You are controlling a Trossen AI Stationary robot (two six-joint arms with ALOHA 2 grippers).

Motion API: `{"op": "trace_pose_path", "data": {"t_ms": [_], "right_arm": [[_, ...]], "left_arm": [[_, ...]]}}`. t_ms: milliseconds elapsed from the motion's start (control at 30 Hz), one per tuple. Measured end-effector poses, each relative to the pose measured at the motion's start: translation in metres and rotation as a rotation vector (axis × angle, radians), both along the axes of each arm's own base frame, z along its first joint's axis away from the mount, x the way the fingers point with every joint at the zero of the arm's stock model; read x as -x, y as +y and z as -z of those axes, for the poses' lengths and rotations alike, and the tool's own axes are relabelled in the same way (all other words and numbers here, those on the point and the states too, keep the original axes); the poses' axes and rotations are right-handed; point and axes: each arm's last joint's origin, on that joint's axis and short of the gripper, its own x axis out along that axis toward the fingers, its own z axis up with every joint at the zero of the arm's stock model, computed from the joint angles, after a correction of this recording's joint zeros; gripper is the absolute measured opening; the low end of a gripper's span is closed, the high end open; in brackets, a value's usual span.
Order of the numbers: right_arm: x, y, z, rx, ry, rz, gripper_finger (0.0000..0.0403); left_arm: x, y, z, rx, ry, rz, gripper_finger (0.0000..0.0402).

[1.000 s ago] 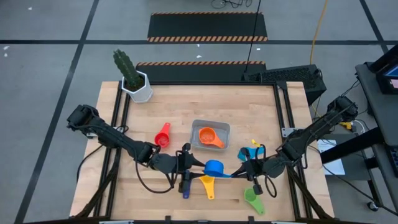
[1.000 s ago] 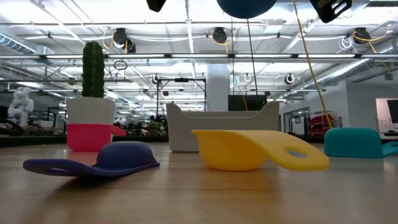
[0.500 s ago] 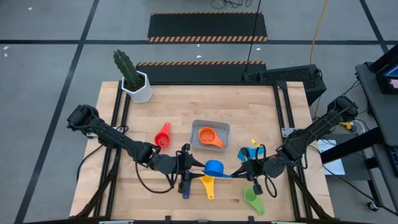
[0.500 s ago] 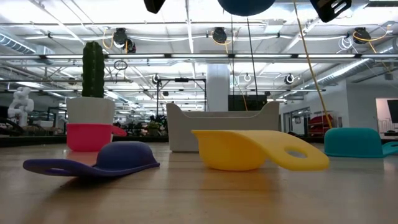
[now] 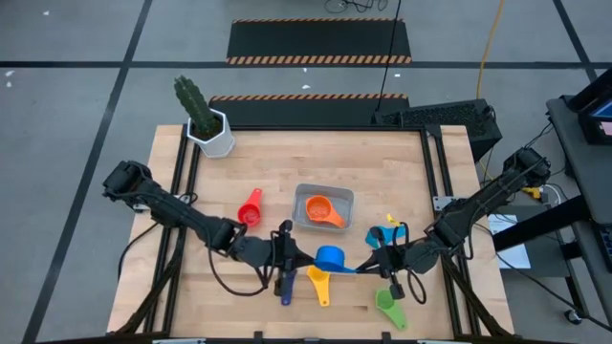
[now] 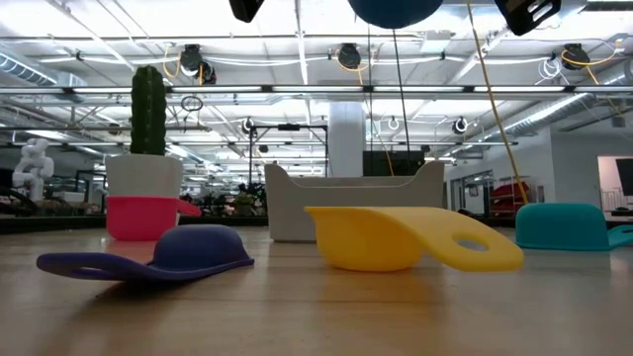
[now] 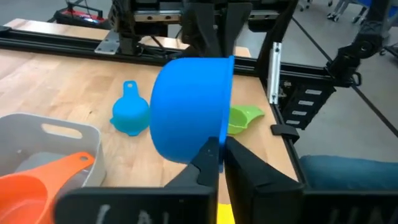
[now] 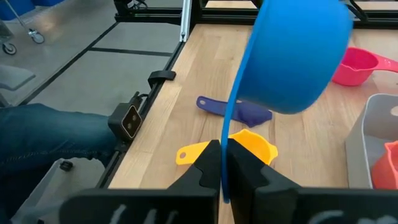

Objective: Nest measuring cups in basket
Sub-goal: Stack the blue measuring cup into the orange measuring cup

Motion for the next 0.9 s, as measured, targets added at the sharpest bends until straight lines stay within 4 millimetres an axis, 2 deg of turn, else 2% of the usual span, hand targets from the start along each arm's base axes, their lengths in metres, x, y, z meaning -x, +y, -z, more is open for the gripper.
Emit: {"op": "trace_pose_path", "data": {"t_ms": [100, 200, 367, 600, 733, 900], "right_arm": [[0.000, 0.000, 0.000, -0.005, -0.002, 0.009, 0.0008], [-0.001, -0.001, 0.001, -0.015, -0.016, 0.042, 0.0035], [0.001, -0.004, 0.008, 0.045, -0.008, 0.064, 0.0110], [0.006, -0.004, 0.005, 0.182, -0.050, -0.007, 0.0226], [0.015, -0.007, 0.000, 0.393, -0.100, 0.009, 0.0280], [0.027, -0.011, -0.002, 0.845, -0.130, 0.133, 0.0313]], "left_arm": [[0.000, 0.000, 0.000, 0.001, -0.001, 0.002, 0.0013], [0.000, 0.000, 0.000, 0.001, -0.003, -0.004, 0.0015], [0.003, 0.002, -0.004, 0.001, 0.002, -0.005, 0.0008], [0.018, 0.010, -0.024, 0.047, 0.004, -0.029, 0.0005], [0.027, 0.018, -0.037, 0.100, -0.002, -0.049, 0.0008], [0.035, 0.027, -0.048, 0.229, 0.013, -0.073, 0.0006]]}}
